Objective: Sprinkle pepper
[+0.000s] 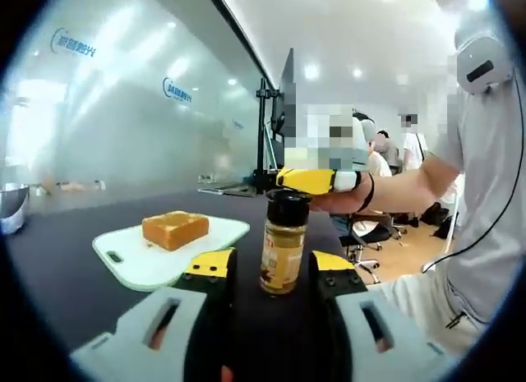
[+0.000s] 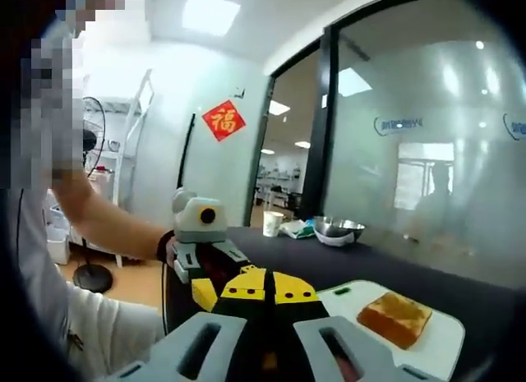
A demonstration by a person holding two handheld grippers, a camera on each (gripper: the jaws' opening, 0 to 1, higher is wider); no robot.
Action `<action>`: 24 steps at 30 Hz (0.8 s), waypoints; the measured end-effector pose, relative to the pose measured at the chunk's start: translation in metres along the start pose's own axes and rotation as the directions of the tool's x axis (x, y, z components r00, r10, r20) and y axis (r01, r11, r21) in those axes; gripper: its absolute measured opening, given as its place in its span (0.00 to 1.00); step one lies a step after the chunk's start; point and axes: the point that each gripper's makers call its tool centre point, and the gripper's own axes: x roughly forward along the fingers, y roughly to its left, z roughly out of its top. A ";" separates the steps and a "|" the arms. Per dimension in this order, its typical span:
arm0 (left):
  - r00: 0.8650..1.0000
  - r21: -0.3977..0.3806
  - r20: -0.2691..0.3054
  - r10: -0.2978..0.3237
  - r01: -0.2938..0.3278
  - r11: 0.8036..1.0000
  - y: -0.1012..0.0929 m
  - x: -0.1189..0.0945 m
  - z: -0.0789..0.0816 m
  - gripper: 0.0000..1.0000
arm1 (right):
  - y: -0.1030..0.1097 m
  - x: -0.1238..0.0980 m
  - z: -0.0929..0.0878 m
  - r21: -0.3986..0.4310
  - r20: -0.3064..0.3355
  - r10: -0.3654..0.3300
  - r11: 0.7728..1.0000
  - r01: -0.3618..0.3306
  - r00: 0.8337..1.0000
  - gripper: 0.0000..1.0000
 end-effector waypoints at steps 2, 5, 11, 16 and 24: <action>1.000 0.000 -0.005 0.006 -0.006 1.000 0.002 0.000 -0.002 0.28 | 0.000 0.000 0.001 0.002 0.004 -0.001 1.000 0.001 1.000 0.00; 1.000 -0.007 0.004 0.012 -0.012 1.000 0.003 -0.002 -0.001 0.28 | 0.000 -0.003 0.003 0.034 0.039 -0.003 0.999 0.002 0.999 0.00; 1.000 -0.020 0.015 0.025 -0.025 0.999 0.007 -0.004 0.000 0.28 | -0.009 -0.003 0.005 0.084 0.040 -0.032 0.996 0.028 0.999 0.00; 0.998 -0.005 0.028 0.064 -0.063 0.998 0.013 -0.008 0.001 0.28 | -0.039 -0.027 0.046 0.267 0.219 -0.117 0.962 0.056 0.969 0.00; 0.970 0.017 0.030 0.241 -0.242 0.970 0.045 -0.020 0.001 0.28 | -0.105 -0.096 0.031 0.202 0.198 -0.321 0.938 0.282 0.926 0.02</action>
